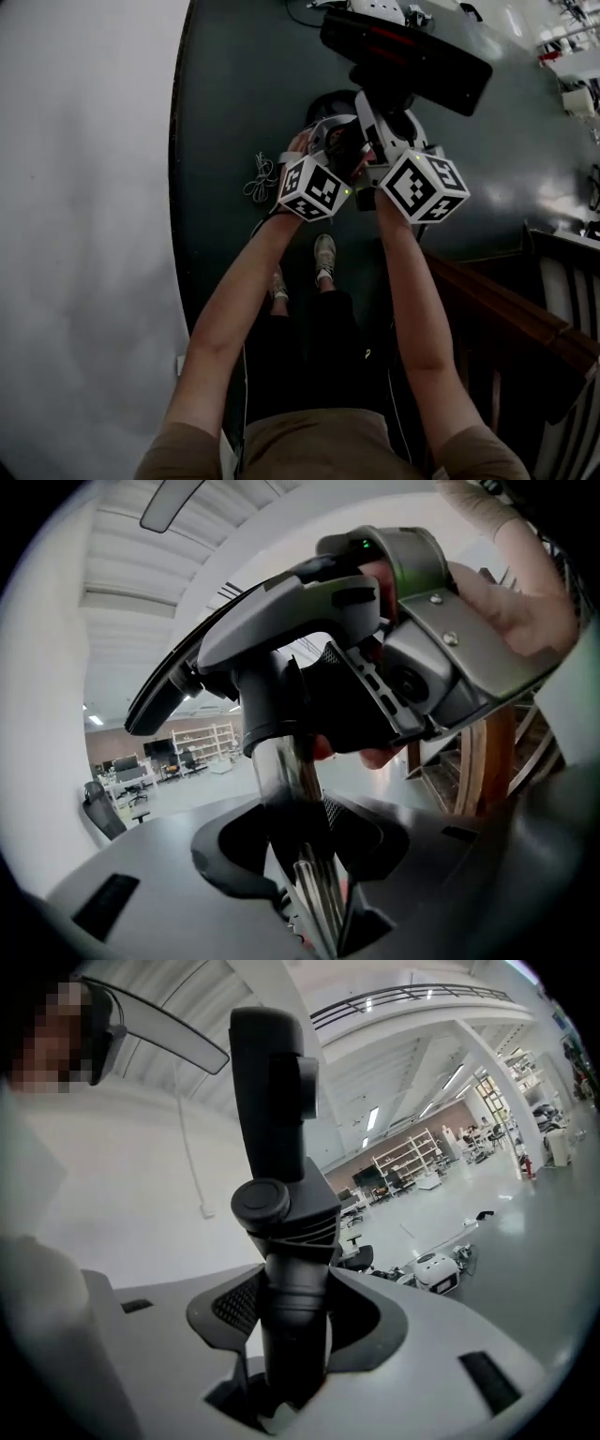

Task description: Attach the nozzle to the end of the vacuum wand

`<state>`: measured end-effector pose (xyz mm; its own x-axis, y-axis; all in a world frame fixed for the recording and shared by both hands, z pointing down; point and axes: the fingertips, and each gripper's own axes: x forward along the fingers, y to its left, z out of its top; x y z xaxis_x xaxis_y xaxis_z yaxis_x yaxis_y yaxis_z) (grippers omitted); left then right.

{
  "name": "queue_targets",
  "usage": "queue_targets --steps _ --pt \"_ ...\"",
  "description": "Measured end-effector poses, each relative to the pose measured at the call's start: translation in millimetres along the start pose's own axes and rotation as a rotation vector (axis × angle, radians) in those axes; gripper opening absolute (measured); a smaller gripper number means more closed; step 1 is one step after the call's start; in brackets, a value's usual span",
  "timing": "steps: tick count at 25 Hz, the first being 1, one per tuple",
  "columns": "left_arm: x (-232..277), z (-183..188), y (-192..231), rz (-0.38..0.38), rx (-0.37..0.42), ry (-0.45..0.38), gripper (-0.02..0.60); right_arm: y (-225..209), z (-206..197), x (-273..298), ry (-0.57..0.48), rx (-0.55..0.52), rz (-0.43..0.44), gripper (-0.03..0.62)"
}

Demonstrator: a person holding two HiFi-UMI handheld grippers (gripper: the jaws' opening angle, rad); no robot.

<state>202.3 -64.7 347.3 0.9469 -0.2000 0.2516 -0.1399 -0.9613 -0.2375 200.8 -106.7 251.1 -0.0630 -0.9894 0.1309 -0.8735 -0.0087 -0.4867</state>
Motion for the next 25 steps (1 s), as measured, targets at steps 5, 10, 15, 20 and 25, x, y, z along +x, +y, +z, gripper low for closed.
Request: queue_targets --steps 5,10,15,20,25 --pt "-64 -27 27 0.067 -0.057 0.021 0.217 20 -26 30 0.143 -0.072 0.185 0.408" --pt "-299 -118 -42 0.167 -0.309 0.272 0.236 20 -18 -103 0.040 -0.002 0.173 0.440" --pt "-440 -123 -141 0.112 -0.436 0.466 0.236 5 -93 -272 0.178 0.216 -0.002 0.440" --pt "-465 -84 -148 0.156 -0.472 0.363 0.236 67 -111 -340 0.264 0.171 0.034 0.440" --pt "-463 5 -185 0.162 -0.427 0.230 0.236 158 -73 -368 0.253 0.070 0.206 0.440"
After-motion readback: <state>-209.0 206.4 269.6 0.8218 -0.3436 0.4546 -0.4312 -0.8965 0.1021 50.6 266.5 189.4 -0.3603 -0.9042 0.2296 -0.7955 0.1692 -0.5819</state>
